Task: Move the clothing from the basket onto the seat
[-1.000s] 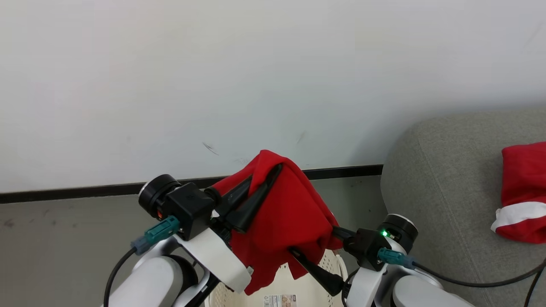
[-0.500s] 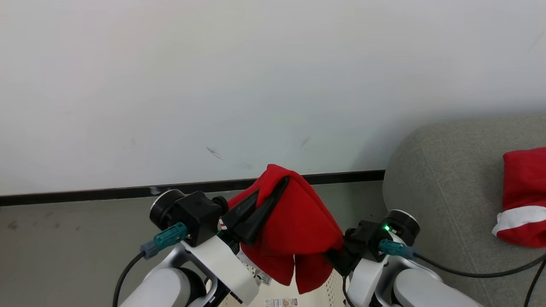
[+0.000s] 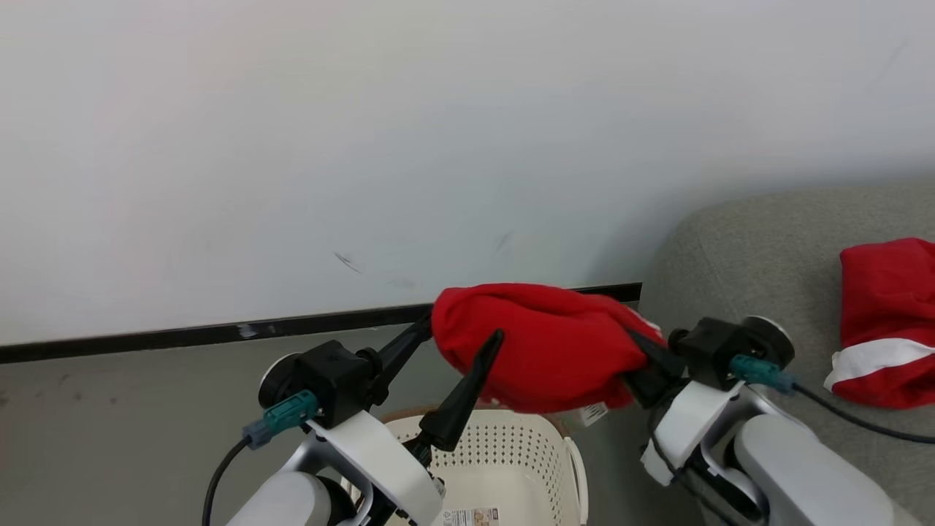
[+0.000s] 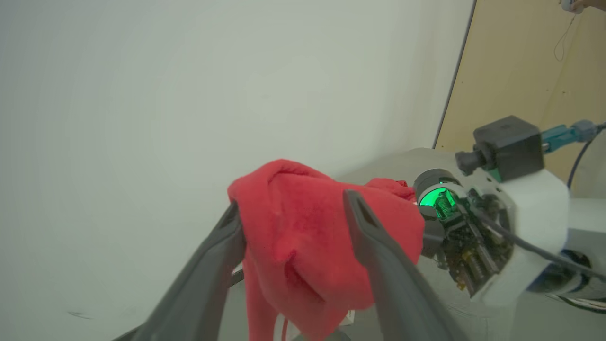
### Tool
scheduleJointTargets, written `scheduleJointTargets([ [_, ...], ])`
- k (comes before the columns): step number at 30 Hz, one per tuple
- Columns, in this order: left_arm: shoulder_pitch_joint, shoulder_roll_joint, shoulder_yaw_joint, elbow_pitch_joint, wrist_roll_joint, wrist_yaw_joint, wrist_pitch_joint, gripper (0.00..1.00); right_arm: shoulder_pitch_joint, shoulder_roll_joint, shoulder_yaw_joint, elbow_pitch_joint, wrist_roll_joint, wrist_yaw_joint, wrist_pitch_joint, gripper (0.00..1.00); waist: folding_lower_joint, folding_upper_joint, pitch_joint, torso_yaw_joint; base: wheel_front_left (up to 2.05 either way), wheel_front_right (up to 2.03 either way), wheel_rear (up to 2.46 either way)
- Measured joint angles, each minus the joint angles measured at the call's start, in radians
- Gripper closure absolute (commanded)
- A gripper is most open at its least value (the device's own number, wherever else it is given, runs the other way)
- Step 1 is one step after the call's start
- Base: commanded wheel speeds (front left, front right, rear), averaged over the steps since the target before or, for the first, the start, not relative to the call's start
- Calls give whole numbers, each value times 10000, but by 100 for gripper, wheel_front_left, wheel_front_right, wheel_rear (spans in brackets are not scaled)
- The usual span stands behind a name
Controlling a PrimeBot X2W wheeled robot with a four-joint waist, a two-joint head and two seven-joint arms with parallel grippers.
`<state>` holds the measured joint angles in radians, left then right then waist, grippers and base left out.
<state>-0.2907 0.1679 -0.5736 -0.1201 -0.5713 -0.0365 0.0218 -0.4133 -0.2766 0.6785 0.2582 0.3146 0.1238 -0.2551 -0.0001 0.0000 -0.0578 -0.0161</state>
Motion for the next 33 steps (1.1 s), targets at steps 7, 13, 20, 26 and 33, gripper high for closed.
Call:
scheduleJointTargets([
  [7,149,-161,-182,322,-161,-48,-280,0,424,-332,-1404,-339,-8,0,0,100,0,0,25,-291,0,0,0],
  [13,161,-401,-439,690,-180,-205,-502,0,1141,-727,-2861,-596,-224,0,0,100,0,0,30,-619,0,0,0],
  [20,159,-564,-828,1080,-182,-468,-746,0,2220,-834,-4594,-918,-566,0,0,100,1,0,30,-1074,0,0,0],
  [26,151,-702,-1174,1342,-180,-619,-949,0,3209,-805,-5731,-1220,-709,0,2,100,1,0,31,-1515,0,0,0],
  [33,121,-740,-1379,1601,-178,-692,-1262,0,4160,-619,-6516,-1643,-976,0,2,100,1,0,43,-2080,0,0,0],
])
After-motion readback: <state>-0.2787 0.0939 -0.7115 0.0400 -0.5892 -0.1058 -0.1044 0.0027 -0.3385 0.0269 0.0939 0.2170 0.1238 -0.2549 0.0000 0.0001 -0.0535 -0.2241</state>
